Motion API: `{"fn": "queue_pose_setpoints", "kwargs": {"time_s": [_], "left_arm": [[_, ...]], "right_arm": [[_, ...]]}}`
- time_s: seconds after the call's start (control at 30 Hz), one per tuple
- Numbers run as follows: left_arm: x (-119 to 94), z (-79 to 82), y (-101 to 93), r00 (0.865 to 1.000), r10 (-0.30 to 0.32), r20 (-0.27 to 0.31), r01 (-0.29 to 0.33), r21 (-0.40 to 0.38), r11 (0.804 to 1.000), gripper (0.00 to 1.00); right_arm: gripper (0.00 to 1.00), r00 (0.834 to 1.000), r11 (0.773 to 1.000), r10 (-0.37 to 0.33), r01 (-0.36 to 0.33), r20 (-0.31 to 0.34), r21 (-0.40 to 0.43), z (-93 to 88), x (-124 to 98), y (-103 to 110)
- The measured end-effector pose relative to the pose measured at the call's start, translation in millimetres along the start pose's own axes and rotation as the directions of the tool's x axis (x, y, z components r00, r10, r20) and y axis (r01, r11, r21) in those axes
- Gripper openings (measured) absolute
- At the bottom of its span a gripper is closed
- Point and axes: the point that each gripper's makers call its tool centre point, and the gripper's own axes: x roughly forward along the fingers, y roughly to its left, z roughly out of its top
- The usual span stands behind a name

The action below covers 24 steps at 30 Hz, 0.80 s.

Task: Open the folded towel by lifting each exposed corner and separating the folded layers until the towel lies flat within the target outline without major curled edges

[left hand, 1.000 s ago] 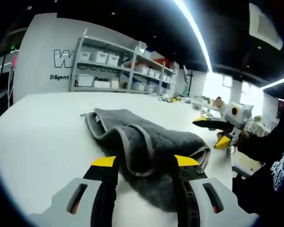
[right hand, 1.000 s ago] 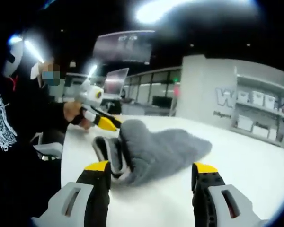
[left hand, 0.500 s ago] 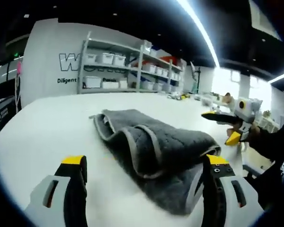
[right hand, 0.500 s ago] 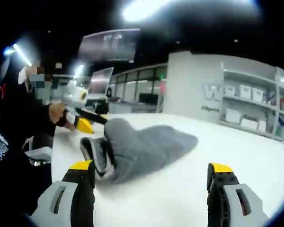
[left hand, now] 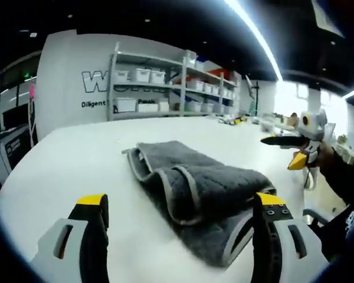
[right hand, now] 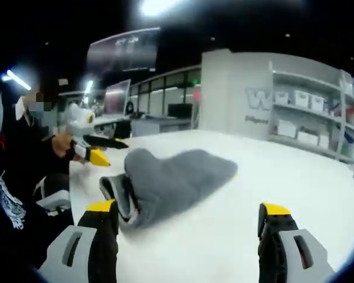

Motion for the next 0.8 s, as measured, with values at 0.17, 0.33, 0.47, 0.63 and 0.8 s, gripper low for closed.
{"fn": "queue_pose_setpoints", "kwargs": {"time_s": [0.17, 0.33, 0.47, 0.63, 0.8], "left_arm": [[-7, 3.6, -11.4, 1.000, -0.002, -0.002, 0.002, -0.068, 0.998, 0.99], [-6, 3.7, 0.2, 0.997, 0.050, -0.064, -0.049, 0.025, 0.999, 0.94], [-2, 9.5, -6.1, 0.999, -0.010, -0.049, 0.007, -0.077, 0.997, 0.94], [-1, 10.3, -9.0, 0.998, -0.011, -0.068, 0.006, -0.076, 0.997, 0.94], [-4, 21.5, -2.5, 0.995, 0.042, -0.090, -0.042, 0.007, 0.999, 0.95]], "right_arm": [[1.00, 1.000, 1.000, 0.010, -0.009, -0.029, 0.030, 5.5, -4, -4], [1.00, 0.998, 1.000, 0.012, -0.012, -0.054, -0.010, 18.8, -6, -15], [1.00, 0.998, 0.999, 0.026, -0.028, -0.063, -0.034, 39.1, -4, -30], [1.00, 0.995, 0.997, 0.039, -0.045, -0.097, -0.065, 51.1, 0, -44], [1.00, 0.991, 0.995, 0.054, -0.064, -0.120, -0.078, 61.0, 5, -53]]}}
